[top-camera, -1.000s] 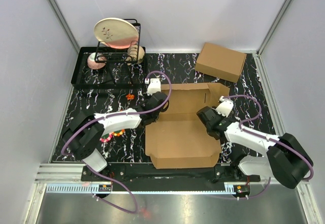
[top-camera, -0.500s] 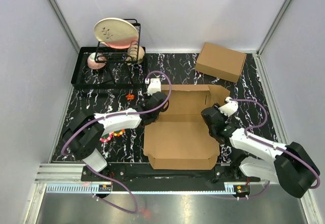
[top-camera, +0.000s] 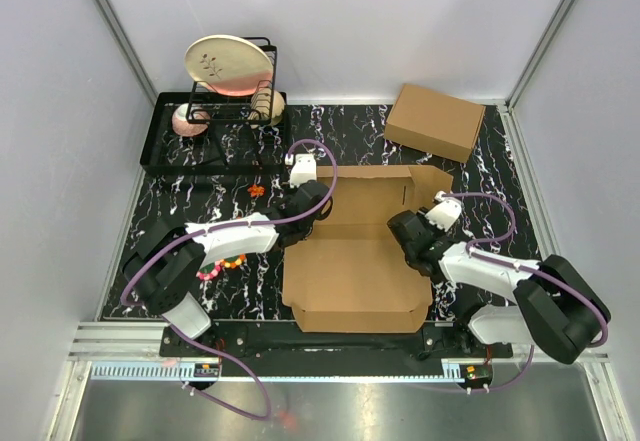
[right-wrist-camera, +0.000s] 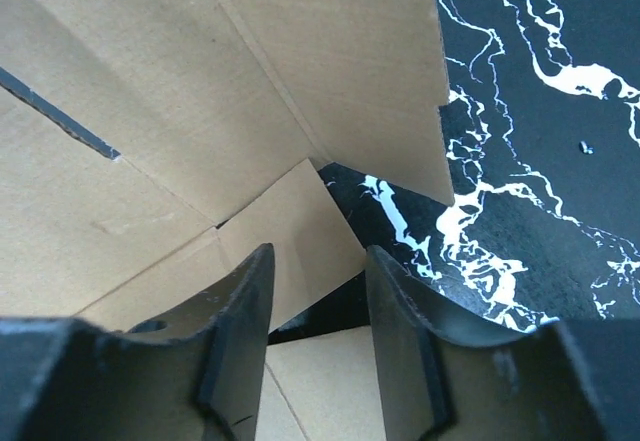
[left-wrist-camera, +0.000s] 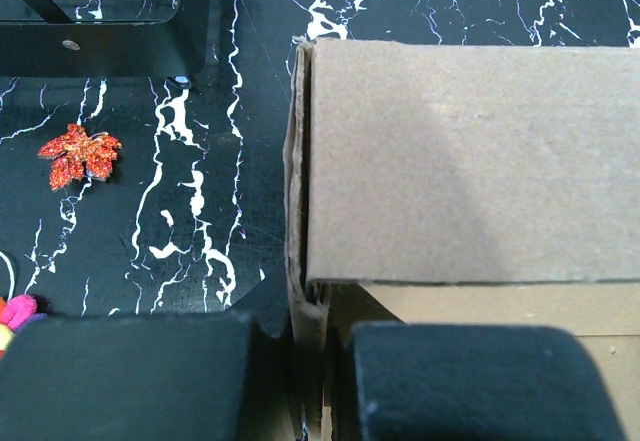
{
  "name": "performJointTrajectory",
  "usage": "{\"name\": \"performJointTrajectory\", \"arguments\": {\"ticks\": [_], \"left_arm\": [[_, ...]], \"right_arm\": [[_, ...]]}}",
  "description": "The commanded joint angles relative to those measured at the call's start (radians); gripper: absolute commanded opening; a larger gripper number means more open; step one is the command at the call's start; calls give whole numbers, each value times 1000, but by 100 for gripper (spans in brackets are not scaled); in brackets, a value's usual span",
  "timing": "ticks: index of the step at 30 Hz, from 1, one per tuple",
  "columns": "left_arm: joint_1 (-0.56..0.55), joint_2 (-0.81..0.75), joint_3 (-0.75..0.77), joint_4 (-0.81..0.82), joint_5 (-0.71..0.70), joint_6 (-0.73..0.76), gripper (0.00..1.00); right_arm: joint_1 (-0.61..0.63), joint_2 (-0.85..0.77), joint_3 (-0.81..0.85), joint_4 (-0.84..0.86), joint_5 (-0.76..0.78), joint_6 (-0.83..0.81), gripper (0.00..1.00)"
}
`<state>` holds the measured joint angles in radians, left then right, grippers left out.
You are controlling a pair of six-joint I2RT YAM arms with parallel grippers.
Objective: Fold the paper box
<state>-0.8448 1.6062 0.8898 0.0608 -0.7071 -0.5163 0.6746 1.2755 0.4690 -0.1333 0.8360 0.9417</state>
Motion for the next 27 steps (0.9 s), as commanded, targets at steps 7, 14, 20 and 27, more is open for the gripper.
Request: {"name": "performJointTrajectory", "arguments": {"ticks": [7, 14, 20, 27], "left_arm": [[-2, 8, 9, -19, 44, -11, 0], [-2, 27, 17, -24, 37, -22, 0], [-2, 21, 11, -29, 40, -33, 0], [-2, 4, 8, -32, 34, -33, 0]], "right_arm": [[5, -73, 33, -28, 12, 92, 60], [5, -197, 8, -89, 22, 112, 60], [5, -150, -3, -95, 0, 153, 60], [5, -94, -29, -83, -15, 197, 59]]}}
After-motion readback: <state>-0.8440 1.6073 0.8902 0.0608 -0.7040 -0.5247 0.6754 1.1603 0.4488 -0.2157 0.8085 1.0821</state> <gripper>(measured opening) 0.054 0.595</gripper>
